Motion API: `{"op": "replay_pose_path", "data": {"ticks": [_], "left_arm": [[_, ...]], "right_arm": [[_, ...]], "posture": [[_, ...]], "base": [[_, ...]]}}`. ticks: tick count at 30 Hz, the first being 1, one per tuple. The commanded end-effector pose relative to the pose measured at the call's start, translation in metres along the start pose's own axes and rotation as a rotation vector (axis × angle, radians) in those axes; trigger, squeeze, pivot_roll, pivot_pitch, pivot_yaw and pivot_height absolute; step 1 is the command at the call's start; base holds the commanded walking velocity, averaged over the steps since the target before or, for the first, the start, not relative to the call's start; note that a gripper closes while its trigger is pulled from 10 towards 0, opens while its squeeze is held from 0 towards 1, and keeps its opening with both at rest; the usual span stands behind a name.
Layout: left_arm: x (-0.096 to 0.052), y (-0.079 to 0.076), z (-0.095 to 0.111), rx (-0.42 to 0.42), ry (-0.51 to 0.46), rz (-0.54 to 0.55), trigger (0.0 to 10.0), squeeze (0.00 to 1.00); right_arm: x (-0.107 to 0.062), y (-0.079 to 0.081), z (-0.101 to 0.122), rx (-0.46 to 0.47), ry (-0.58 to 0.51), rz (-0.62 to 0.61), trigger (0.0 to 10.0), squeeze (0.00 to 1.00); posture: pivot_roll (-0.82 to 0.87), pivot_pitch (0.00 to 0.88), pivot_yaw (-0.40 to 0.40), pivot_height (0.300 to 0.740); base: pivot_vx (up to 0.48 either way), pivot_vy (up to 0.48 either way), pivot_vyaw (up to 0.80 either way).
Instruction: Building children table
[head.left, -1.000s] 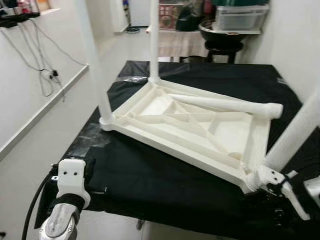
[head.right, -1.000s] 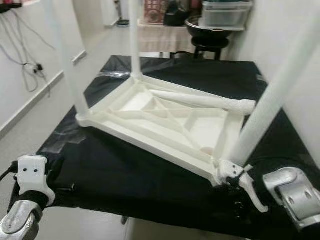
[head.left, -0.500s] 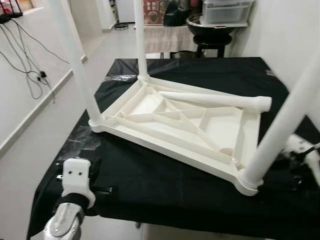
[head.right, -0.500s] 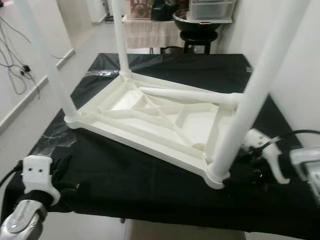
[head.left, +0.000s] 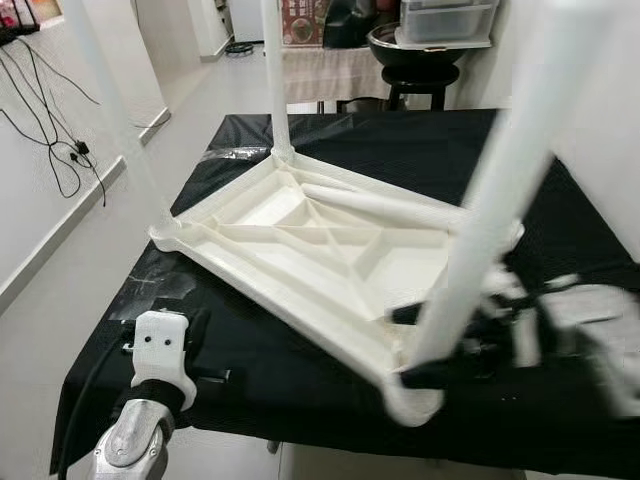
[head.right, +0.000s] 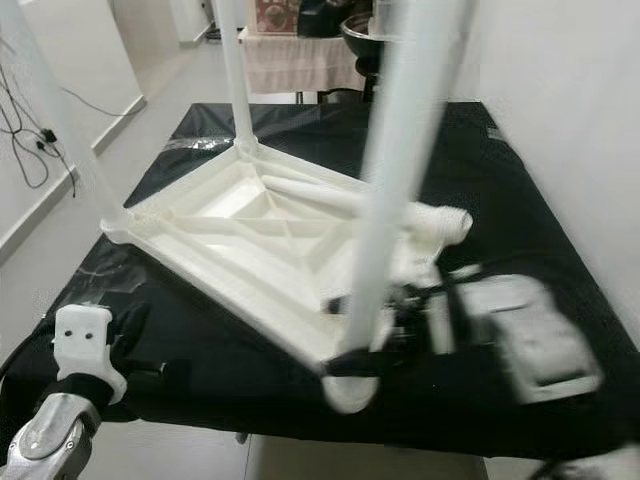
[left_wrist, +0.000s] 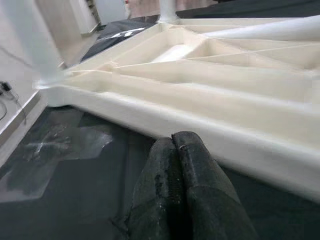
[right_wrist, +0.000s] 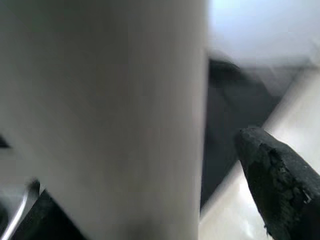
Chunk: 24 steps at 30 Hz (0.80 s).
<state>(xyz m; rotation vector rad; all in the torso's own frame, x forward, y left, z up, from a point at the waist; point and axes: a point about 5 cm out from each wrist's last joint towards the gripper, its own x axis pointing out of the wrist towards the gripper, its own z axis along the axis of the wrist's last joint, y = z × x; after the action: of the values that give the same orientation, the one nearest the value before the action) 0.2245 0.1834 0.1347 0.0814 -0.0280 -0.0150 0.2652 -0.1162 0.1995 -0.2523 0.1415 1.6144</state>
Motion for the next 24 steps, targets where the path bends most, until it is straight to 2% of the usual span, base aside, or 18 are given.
{"op": "replay_pose_path", "data": {"ticks": [1, 4, 5, 6, 8, 9, 10, 13, 14, 15, 18, 24], "left_arm": [[-0.002, 0.001, -0.002, 0.023, 0.013, 0.003, 10.0, 0.0], [-0.004, -0.001, -0.002, 0.029, 0.013, 0.001, 10.0, 0.0], [-0.005, -0.003, -0.003, 0.03, 0.019, -0.008, 10.0, 0.0], [-0.005, -0.003, -0.003, 0.03, 0.019, -0.008, 10.0, 0.0], [-0.007, -0.004, -0.004, 0.03, 0.025, -0.021, 10.0, 0.0], [-0.007, -0.004, -0.004, 0.03, 0.025, -0.021, 10.0, 0.0], [-0.007, -0.005, -0.004, 0.031, 0.027, -0.034, 10.0, 0.0], [-0.007, -0.006, -0.004, 0.032, 0.028, -0.044, 10.0, 0.0], [-0.008, -0.008, -0.004, 0.034, 0.031, -0.064, 10.0, 0.0], [-0.008, -0.008, -0.004, 0.034, 0.031, -0.064, 10.0, 0.0], [-0.014, -0.013, -0.005, 0.035, 0.044, -0.1, 10.0, 0.0], [-0.021, -0.02, -0.007, 0.049, 0.061, -0.166, 10.0, 0.0]], "right_arm": [[0.011, -0.001, 0.007, -0.05, 0.014, -0.009, 10.0, 0.0], [0.016, -0.005, 0.005, -0.063, 0.028, -0.006, 10.0, 0.0], [0.0, -0.009, -0.007, -0.077, 0.129, 0.025, 10.0, 0.0], [0.0, -0.009, -0.007, -0.077, 0.129, 0.025, 10.0, 0.0], [-0.021, -0.012, -0.015, -0.073, 0.229, 0.061, 10.0, 0.0], [-0.021, -0.012, -0.015, -0.073, 0.229, 0.061, 10.0, 0.0], [-0.034, -0.015, -0.014, -0.071, 0.273, 0.072, 10.0, 0.0], [-0.044, -0.018, -0.013, -0.071, 0.301, 0.077, 10.0, 0.0], [-0.057, -0.022, -0.01, -0.079, 0.361, 0.087, 10.0, 0.0], [-0.057, -0.022, -0.01, -0.079, 0.361, 0.087, 10.0, 0.0], [-0.08, -0.031, -0.02, -0.11, 0.583, 0.099, 10.0, 0.0], [-0.086, -0.042, -0.035, -0.17, 0.783, 0.099, 10.0, 0.0]], "posture": [[-0.01, 0.086, 0.009, 0.74], [0.0, 0.085, 0.007, 0.74], [-0.01, 0.087, 0.003, 0.74], [-0.01, 0.087, 0.003, 0.74], [-0.01, 0.089, 0.003, 0.74], [-0.01, 0.089, 0.003, 0.74], [-0.01, 0.09, 0.002, 0.74], [-0.01, 0.09, 0.002, 0.74], [0.0, 0.1, 0.002, 0.74], [0.0, 0.1, 0.002, 0.74], [0.01, 0.107, 0.0, 0.74], [0.02, 0.112, -0.002, 0.74]], "base": [[0.0, 0.0, 0.0], [0.0, 0.0, 0.0], [0.0, 0.0, 0.0], [0.0, 0.0, 0.0], [0.0, 0.0, 0.0], [0.0, 0.0, 0.0], [0.0, 0.0, 0.0], [0.0, 0.0, 0.0], [0.0, 0.0, 0.0], [0.0, 0.0, 0.0], [0.0, 0.0, 0.0], [0.0, 0.0, 0.0]]}}
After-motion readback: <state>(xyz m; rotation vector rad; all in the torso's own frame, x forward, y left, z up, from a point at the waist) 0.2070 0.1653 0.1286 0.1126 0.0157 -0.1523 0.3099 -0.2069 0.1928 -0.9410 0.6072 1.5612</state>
